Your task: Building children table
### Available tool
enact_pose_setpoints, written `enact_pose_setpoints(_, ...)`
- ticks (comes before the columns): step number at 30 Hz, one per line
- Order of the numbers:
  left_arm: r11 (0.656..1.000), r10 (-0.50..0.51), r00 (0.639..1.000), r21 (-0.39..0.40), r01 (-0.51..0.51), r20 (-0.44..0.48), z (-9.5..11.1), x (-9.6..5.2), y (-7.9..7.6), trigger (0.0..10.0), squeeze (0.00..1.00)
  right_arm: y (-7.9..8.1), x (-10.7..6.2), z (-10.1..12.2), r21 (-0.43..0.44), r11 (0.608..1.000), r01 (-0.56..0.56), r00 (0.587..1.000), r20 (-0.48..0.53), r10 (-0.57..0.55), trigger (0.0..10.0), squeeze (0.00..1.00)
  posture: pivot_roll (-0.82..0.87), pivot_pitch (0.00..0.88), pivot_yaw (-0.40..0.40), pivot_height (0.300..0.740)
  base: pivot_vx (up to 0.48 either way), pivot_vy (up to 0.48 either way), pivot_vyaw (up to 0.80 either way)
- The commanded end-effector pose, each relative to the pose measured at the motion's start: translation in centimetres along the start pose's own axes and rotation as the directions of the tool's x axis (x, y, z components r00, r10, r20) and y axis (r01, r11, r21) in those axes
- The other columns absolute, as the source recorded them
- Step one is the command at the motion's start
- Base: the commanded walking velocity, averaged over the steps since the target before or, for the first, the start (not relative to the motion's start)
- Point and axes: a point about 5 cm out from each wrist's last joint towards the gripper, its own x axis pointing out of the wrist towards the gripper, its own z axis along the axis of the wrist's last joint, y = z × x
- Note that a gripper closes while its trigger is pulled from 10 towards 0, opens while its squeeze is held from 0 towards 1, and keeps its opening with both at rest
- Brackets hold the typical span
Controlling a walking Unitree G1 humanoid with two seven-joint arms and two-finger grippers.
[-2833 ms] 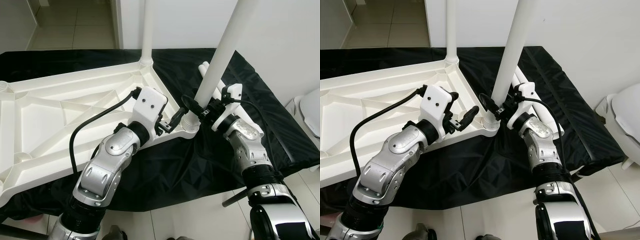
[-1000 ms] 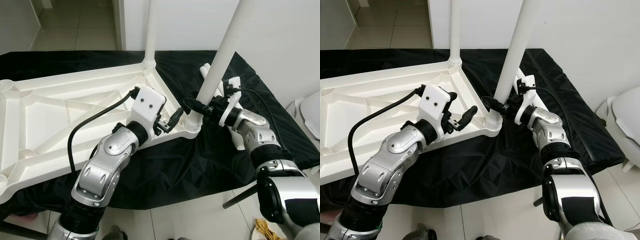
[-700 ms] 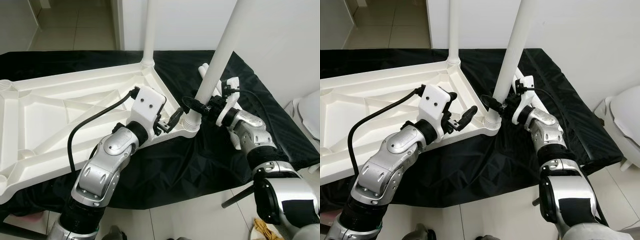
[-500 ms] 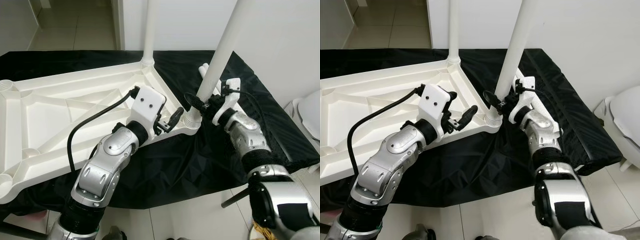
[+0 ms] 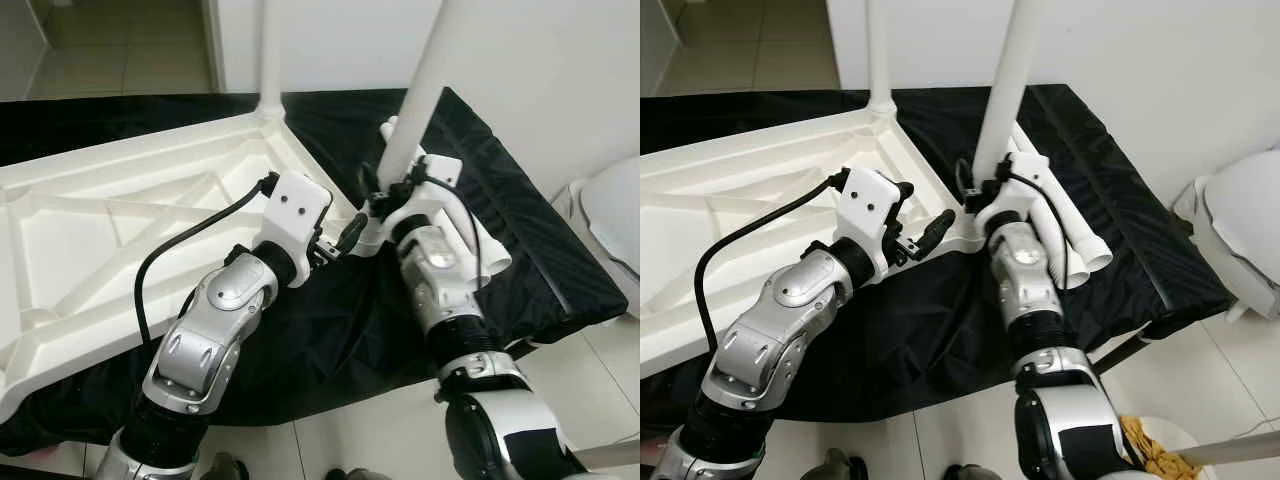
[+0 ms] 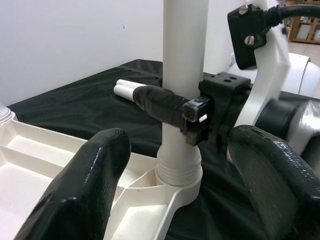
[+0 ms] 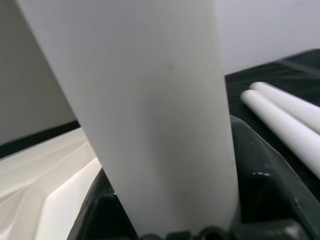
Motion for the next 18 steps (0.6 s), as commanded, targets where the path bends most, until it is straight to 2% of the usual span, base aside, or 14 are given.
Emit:
enact_pose_setpoints(1, 1.0, -0.013, 1.0, 0.01, 0.013, -0.002, 0.0, 0.2, -0.2, 10.0, 0.0, -0.7, -1.6, -3.8, 0.009, 0.99, 0.139, 0.973, -0.186, -0.135, 10.0, 0.0, 0.02, 0.098, -0.034, 0.74, 0.0, 0.0, 0.0)
enact_pose_setpoints(3, 1.0, -0.018, 1.0, 0.011, 0.018, -0.001, -0.1, 0.3, -0.3, 10.0, 0.0, 0.2, -1.8, -3.4, -0.025, 0.98, 0.196, 0.967, -0.161, -0.198, 10.0, 0.0, 0.02, 0.095, -0.038, 0.74, 0.0, 0.0, 0.0)
enact_pose_setpoints(9, 1.0, -0.021, 1.0, 0.013, 0.021, 0.001, -0.1, 0.4, -0.3, 10.0, 0.0, 1.4, -2.2, -3.2, -0.032, 0.986, 0.166, 0.974, -0.151, -0.168, 10.0, 0.0, 0.01, 0.083, -0.044, 0.74, 0.0, 0.0, 0.0)
enact_pose_setpoints(12, 1.0, -0.023, 1.0, 0.014, 0.023, 0.002, -0.2, 0.4, -0.3, 10.0, 0.0, 1.4, -2.3, -3.2, -0.015, 0.989, 0.146, 0.978, -0.149, -0.147, 10.0, 0.0, 0.01, 0.079, -0.046, 0.74, 0.0, 0.0, 0.0)
enact_pose_setpoints(13, 1.0, -0.022, 1.0, 0.014, 0.022, 0.001, -0.2, 0.4, -0.3, 10.0, 0.0, 1.3, -2.4, -3.1, -0.021, 0.988, 0.152, 0.978, -0.141, -0.153, 10.0, 0.71, 0.01, 0.078, -0.046, 0.74, 0.0, 0.0, 0.0)
enact_pose_setpoints(14, 1.0, -0.022, 1.0, 0.014, 0.022, 0.0, -0.3, 0.4, -0.3, 10.0, 0.0, 1.3, -2.5, -3.1, -0.025, 0.989, 0.148, 0.979, -0.141, -0.15, 10.0, 1.0, 0.01, 0.075, -0.047, 0.74, 0.0, 0.0, 0.0)
enact_pose_setpoints(18, 1.0, -0.024, 1.0, 0.013, 0.024, -0.004, -0.4, 0.3, -0.4, 10.0, 0.0, 1.3, -2.7, -3.0, -0.023, 0.991, 0.131, 0.982, -0.134, -0.133, 10.0, 1.0, 0.01, 0.071, -0.048, 0.74, 0.0, 0.0, 0.0)
